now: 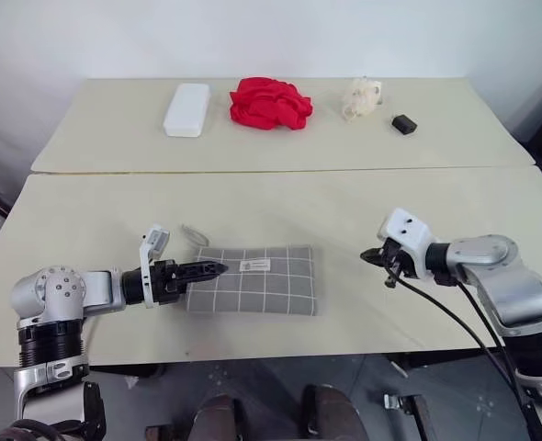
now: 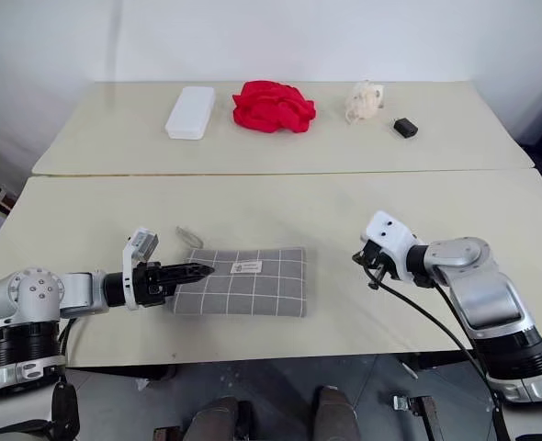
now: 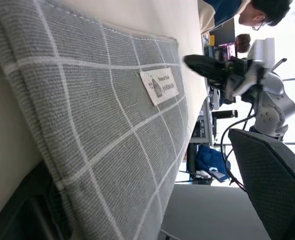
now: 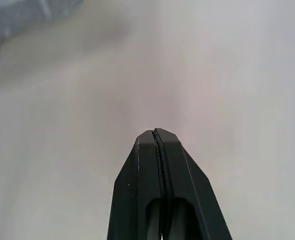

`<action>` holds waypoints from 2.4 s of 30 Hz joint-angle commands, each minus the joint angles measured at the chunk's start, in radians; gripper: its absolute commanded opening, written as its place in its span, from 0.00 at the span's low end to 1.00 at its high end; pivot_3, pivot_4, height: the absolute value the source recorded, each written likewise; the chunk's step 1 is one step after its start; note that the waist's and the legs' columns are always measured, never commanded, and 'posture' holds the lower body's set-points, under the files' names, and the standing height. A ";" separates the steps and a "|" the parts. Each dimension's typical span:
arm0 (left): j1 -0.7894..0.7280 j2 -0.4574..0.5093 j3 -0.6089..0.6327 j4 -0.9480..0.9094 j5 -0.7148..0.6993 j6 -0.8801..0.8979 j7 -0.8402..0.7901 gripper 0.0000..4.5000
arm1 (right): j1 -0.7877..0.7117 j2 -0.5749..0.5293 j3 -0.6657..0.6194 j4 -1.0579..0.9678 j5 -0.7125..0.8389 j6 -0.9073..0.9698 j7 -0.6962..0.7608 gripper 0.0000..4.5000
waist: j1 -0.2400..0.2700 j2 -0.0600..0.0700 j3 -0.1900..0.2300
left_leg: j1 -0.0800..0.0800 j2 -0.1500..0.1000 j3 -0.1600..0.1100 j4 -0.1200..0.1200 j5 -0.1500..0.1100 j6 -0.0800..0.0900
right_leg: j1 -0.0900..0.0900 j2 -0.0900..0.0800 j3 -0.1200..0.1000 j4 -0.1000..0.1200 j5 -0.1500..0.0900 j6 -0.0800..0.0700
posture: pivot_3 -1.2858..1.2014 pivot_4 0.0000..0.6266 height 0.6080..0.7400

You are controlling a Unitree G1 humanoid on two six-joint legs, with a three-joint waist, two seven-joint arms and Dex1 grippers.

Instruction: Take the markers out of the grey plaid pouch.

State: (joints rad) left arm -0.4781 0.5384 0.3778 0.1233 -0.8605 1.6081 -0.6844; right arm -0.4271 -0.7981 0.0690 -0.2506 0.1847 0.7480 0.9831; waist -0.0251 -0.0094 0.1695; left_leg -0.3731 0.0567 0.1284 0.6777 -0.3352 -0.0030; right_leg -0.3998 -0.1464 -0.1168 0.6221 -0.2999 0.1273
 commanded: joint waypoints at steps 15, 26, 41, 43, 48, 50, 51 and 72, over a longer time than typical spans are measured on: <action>-0.128 -0.011 -0.094 0.219 -0.059 0.006 0.062 1.00 | -0.038 0.124 0.255 -0.199 0.061 0.135 -0.098 0.01 | 0.025 0.000 0.000 | -0.002 -0.001 -0.002 0.002 0.000 0.001 | 0.000 -0.001 -0.001 0.000 0.000 0.000 | 0.52 0.24 1.00; -0.174 0.006 -0.225 0.286 -0.052 0.006 -0.006 0.61 | -0.047 0.025 0.323 -0.070 -0.059 -0.067 -0.055 0.00 | 0.023 -0.001 0.000 | -0.002 -0.002 -0.002 0.002 0.000 0.001 | 0.001 -0.001 -0.003 -0.001 0.000 0.000 | 0.52 0.24 1.00; -0.196 0.030 -0.326 0.297 -0.126 0.006 -0.083 0.01 | -0.038 0.022 0.310 0.003 -0.182 -0.316 -0.037 0.00 | 0.025 -0.001 0.000 | -0.002 -0.002 -0.002 0.002 0.000 0.001 | 0.003 -0.001 -0.004 -0.002 0.000 0.000 | 0.52 0.24 1.00; -0.192 0.028 -0.332 0.293 -0.134 0.006 -0.083 0.01 | -0.035 0.029 0.302 0.005 -0.183 -0.332 -0.039 0.00 | 0.025 -0.001 0.000 | -0.002 -0.002 -0.002 0.002 0.000 0.001 | 0.003 -0.001 -0.004 -0.002 0.000 0.000 | 0.52 0.24 1.00; -0.154 0.042 -0.307 0.204 -0.123 -0.009 -0.105 0.01 | 0.004 0.084 0.210 -0.027 -0.035 -0.434 0.019 0.00 | 0.023 -0.001 0.001 | -0.003 -0.002 -0.002 0.002 0.000 0.001 | 0.003 -0.001 -0.005 -0.002 0.000 0.000 | 0.52 0.24 1.00; -0.130 0.067 -0.272 0.150 -0.110 -0.093 -0.150 0.01 | 0.026 0.106 0.135 -0.056 0.068 -0.423 0.048 0.00 | 0.023 -0.002 0.002 | -0.003 -0.002 -0.002 0.002 0.000 0.001 | 0.003 -0.001 -0.005 -0.002 0.000 0.000 | 0.52 0.24 1.00; -0.104 0.091 -0.273 0.104 -0.090 -0.177 -0.199 0.01 | 0.040 0.112 0.094 -0.077 0.131 -0.381 0.056 0.00 | 0.023 -0.002 0.005 | -0.003 -0.002 -0.002 0.002 0.000 0.001 | 0.003 -0.001 -0.005 -0.002 0.000 0.000 | 0.52 0.24 1.00; -0.102 -0.037 -0.346 0.303 0.939 -2.307 -0.059 0.00 | -0.087 0.006 -0.268 -0.136 0.775 0.259 -0.095 0.99 | 0.038 -0.002 0.008 | -0.017 -0.001 0.005 0.006 -0.002 0.004 | -0.011 -0.002 -0.008 -0.003 0.001 0.002 | 0.52 0.24 1.00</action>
State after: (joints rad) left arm -0.5660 0.4850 0.0568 0.3853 -0.0311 -0.5467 -0.8128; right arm -0.4881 -0.7824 -0.1693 -0.3646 0.9101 0.9740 0.9074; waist 0.0126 -0.0117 0.1776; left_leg -0.3903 0.0552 0.1333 0.6831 -0.3372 0.0012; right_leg -0.4111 -0.1483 -0.1248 0.6192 -0.2985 0.1293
